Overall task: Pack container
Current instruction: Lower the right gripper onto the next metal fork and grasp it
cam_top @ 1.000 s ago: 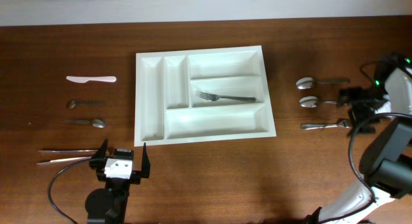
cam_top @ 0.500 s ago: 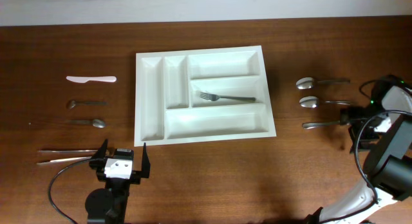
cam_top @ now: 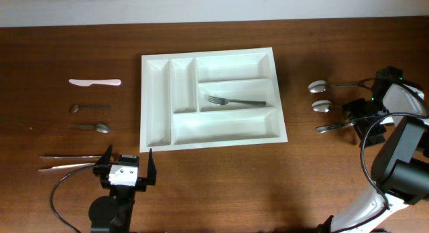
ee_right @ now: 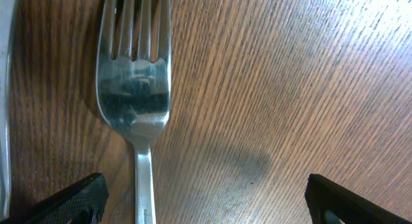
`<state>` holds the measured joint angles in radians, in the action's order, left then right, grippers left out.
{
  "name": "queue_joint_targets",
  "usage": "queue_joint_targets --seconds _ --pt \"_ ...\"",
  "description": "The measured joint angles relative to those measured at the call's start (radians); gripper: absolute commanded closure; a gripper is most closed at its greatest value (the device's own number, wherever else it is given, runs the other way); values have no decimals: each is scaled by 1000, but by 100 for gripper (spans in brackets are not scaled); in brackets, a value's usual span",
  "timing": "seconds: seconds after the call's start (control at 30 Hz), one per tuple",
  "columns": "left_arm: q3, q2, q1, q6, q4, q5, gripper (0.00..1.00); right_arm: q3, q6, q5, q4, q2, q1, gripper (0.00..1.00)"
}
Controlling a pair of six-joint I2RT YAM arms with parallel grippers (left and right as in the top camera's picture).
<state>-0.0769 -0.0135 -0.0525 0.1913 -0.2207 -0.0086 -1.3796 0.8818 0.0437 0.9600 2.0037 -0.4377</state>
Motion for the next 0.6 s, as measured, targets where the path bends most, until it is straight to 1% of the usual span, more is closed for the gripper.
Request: queue_joint_targets --seconds 0.3,0.6 --pt "0 0 0 0 0 0 1 0 -4 -4 -49 0 0 1" --pt "0 0 0 0 0 0 1 0 -3 -6 -57 0 0 1"
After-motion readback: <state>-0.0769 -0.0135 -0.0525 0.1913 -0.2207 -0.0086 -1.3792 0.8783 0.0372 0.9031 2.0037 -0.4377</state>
